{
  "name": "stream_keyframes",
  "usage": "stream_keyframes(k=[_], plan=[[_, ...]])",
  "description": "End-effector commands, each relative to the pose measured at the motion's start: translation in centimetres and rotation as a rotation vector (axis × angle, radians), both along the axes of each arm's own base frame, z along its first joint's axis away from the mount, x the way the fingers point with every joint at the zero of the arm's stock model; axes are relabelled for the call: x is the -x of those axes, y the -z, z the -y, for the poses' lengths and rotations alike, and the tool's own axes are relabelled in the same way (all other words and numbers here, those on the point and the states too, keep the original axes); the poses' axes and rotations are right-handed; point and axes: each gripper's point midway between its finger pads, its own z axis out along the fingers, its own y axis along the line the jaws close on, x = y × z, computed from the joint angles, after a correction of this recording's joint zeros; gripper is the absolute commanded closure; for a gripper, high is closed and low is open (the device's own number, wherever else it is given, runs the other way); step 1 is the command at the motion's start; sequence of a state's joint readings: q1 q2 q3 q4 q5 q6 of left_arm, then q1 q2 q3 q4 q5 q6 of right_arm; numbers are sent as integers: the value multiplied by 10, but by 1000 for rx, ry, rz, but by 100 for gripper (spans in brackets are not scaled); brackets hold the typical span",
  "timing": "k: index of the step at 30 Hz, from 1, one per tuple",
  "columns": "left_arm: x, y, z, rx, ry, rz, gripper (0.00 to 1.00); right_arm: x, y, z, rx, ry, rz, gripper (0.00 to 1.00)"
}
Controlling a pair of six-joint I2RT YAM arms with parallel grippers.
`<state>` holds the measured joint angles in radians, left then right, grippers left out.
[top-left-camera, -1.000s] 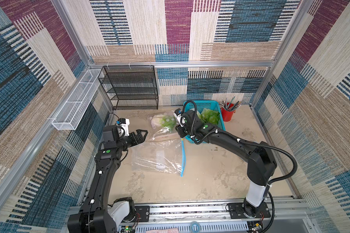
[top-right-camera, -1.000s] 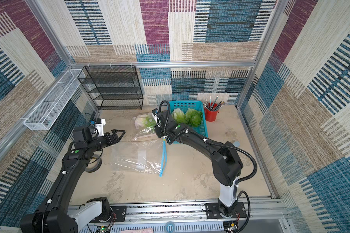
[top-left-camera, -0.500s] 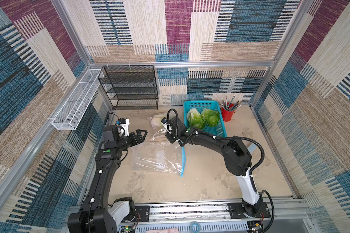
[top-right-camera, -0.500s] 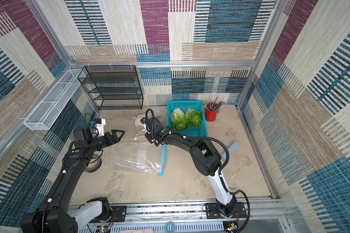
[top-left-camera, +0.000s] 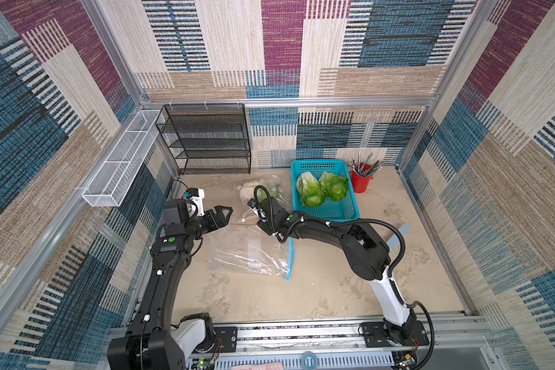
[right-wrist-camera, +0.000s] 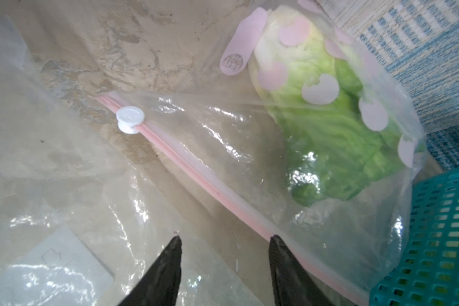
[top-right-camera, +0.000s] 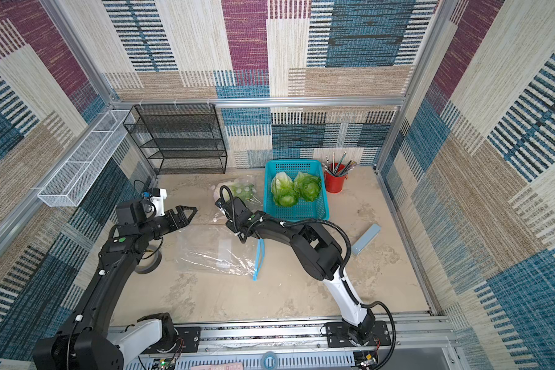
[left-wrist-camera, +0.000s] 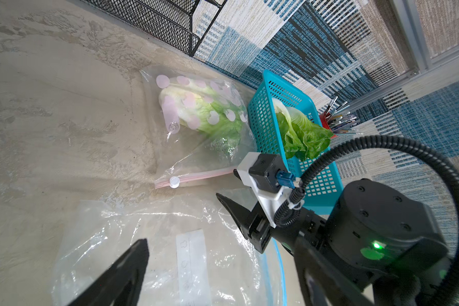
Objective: Open the zip-top bag and take out the chinese cabbages
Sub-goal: Adjust the zipper food storage bag in the zipper food storage bag.
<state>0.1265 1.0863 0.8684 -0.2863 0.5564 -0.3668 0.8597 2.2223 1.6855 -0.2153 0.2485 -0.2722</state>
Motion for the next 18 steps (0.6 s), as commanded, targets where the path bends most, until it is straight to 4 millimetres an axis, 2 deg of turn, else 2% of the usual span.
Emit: stream_keyframes(k=[1, 7, 18], plan=[[-1, -5, 0, -4, 6, 18, 12, -10, -8, -9, 8, -21, 84, 43], [0, -5, 0, -7, 4, 19, 13, -13, 4, -15, 91, -64, 125, 38], [0, -4, 0, -3, 6, 18, 13, -27, -1, -19, 165, -79, 226, 31]])
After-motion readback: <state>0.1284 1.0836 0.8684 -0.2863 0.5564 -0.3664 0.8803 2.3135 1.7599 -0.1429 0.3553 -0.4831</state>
